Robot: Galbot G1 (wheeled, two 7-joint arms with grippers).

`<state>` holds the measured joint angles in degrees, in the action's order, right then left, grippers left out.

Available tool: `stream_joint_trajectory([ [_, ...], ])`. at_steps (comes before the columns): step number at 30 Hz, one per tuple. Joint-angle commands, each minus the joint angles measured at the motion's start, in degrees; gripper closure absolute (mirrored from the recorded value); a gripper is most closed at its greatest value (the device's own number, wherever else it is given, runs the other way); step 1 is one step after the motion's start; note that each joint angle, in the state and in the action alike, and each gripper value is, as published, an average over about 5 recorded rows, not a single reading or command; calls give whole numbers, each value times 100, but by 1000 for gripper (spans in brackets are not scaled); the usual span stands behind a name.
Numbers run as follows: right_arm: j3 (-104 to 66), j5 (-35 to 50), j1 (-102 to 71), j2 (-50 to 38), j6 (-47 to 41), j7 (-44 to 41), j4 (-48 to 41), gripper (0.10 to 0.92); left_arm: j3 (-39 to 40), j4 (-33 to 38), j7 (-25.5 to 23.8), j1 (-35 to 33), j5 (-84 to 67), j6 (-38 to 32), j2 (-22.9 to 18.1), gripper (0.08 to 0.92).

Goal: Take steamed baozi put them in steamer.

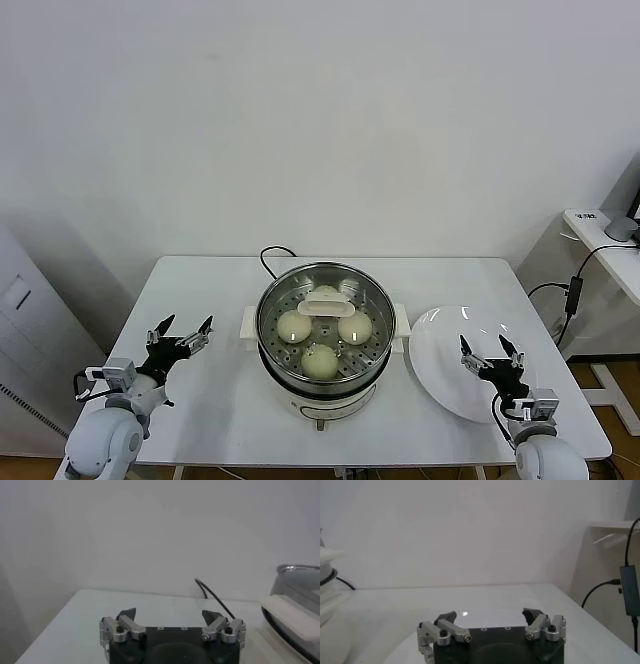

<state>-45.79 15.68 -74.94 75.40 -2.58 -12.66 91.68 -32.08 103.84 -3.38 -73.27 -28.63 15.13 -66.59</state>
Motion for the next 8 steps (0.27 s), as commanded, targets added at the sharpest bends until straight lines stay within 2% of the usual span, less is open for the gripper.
stream_joint_trajectory([
  [1, -20, 19, 2, 5, -9, 0, -7, 203, -10, 12, -4, -6, -10, 13, -5, 177],
  [8, -23, 27, 1, 19, -21, 2, -9, 203, -10, 10, -4, 6, -43, 30, -6, 177],
])
